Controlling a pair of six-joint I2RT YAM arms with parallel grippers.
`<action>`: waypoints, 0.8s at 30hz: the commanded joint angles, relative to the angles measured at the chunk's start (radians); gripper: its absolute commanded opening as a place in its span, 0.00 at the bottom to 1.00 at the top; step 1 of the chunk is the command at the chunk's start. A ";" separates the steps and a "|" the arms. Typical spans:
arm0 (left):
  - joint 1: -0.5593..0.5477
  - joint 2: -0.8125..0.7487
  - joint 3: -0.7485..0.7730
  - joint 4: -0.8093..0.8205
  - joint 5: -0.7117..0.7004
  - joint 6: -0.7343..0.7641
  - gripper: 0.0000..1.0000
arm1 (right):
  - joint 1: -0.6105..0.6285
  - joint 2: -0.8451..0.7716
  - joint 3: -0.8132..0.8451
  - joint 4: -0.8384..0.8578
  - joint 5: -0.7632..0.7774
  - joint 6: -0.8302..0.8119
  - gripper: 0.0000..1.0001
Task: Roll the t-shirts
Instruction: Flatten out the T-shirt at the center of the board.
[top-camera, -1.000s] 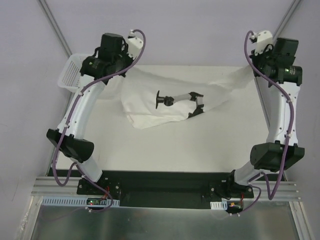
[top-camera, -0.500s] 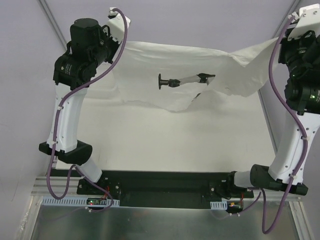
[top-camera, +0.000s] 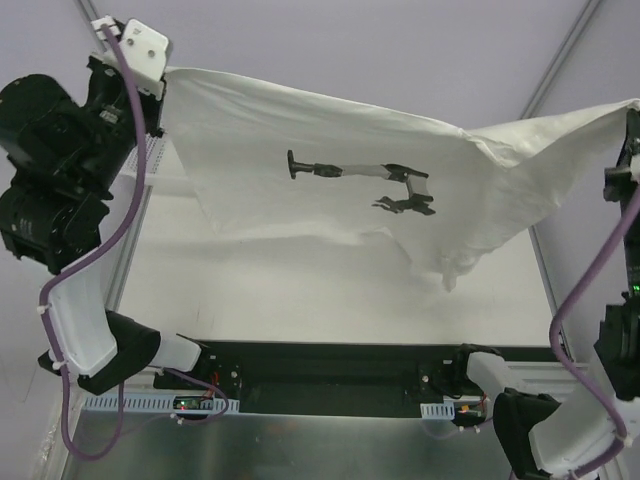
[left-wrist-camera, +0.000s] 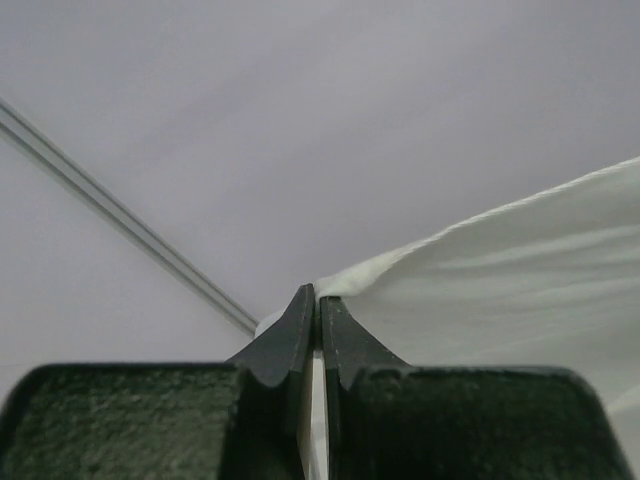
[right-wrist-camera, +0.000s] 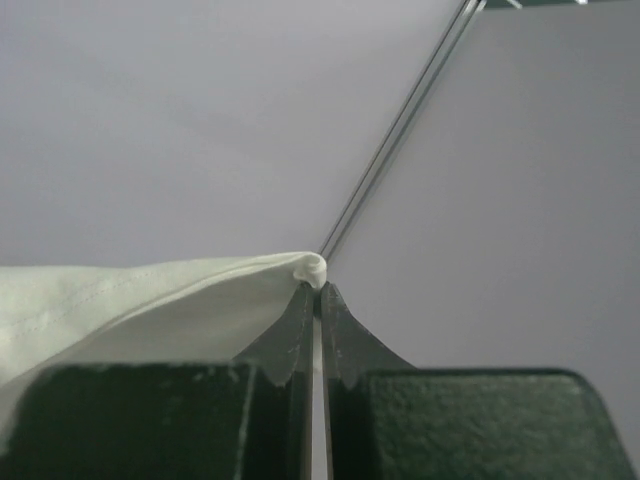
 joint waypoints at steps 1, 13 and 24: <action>0.001 -0.082 0.050 0.058 0.024 0.008 0.00 | -0.004 -0.064 0.094 -0.018 -0.047 -0.007 0.01; 0.001 -0.059 0.096 0.134 0.087 0.059 0.00 | -0.040 -0.069 0.086 0.072 -0.053 -0.047 0.01; 0.003 0.102 -0.474 0.213 0.216 0.036 0.00 | -0.040 -0.023 -0.561 0.284 -0.074 -0.088 0.01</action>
